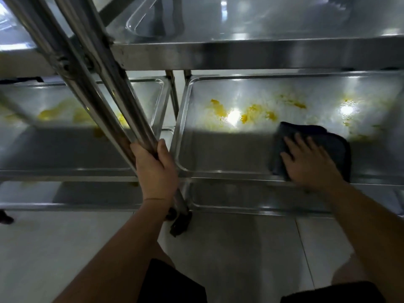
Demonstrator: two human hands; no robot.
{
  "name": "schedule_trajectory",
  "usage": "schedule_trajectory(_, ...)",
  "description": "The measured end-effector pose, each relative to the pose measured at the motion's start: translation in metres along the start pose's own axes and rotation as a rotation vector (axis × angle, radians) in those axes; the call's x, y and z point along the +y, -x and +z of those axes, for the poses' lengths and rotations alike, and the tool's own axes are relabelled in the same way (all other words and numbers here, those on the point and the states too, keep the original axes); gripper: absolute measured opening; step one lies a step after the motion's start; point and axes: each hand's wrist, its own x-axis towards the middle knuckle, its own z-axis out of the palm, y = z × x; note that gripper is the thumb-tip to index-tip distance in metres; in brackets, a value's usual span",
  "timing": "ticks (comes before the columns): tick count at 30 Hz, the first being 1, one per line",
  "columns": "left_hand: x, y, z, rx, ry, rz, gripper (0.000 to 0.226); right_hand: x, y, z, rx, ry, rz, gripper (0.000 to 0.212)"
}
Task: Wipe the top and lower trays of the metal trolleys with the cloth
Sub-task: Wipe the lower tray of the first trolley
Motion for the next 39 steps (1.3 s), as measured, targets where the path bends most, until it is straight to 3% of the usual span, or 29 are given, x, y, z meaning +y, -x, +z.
schedule_trajectory(3, 0.005, 0.002, 0.003, 0.013, -0.002, 0.014, 0.014, 0.039, -0.001, -0.007, -0.050, -0.061, 0.169, 0.065)
schedule_trajectory(7, 0.006, 0.002, 0.006, 0.032, -0.014, 0.029, 0.015, 0.000, -0.021, -0.018, -0.065, -0.149, 0.220, 0.068)
schedule_trajectory(12, 0.009, 0.001, 0.009, 0.046, -0.029, 0.053, 0.031, -0.127, -0.057, -0.017, -0.022, -0.153, 0.004, 0.068)
schedule_trajectory(16, 0.003, 0.000, 0.012, 0.076, -0.034, 0.073, 0.031, -0.247, -0.059, -0.004, -0.026, -0.162, -0.235, 0.067)
schedule_trajectory(19, 0.001, -0.001, 0.013, 0.075, -0.022, 0.097, 0.031, -0.278, -0.057, -0.002, -0.038, -0.172, -0.306, 0.065)
schedule_trajectory(25, -0.003, -0.002, 0.001, -0.022, 0.003, 0.102, 0.018, -0.203, -0.066, -0.013, 0.003, -0.185, -0.276, 0.063)
schedule_trajectory(29, -0.005, -0.002, 0.003, -0.003, -0.021, 0.078, 0.016, -0.098, -0.070, -0.020, 0.073, -0.148, -0.053, 0.062)
schedule_trajectory(33, -0.003, 0.000, 0.003, 0.007, -0.003, 0.081, 0.019, -0.016, -0.062, -0.028, 0.030, -0.176, 0.174, 0.064)
schedule_trajectory(36, 0.000, 0.001, 0.007, 0.037, 0.001, 0.086, 0.011, -0.022, -0.067, -0.027, 0.027, -0.197, 0.250, 0.065)
schedule_trajectory(39, -0.005, 0.001, 0.010, 0.045, 0.003, 0.070, 0.014, -0.076, -0.074, -0.022, 0.073, -0.218, 0.208, 0.067)
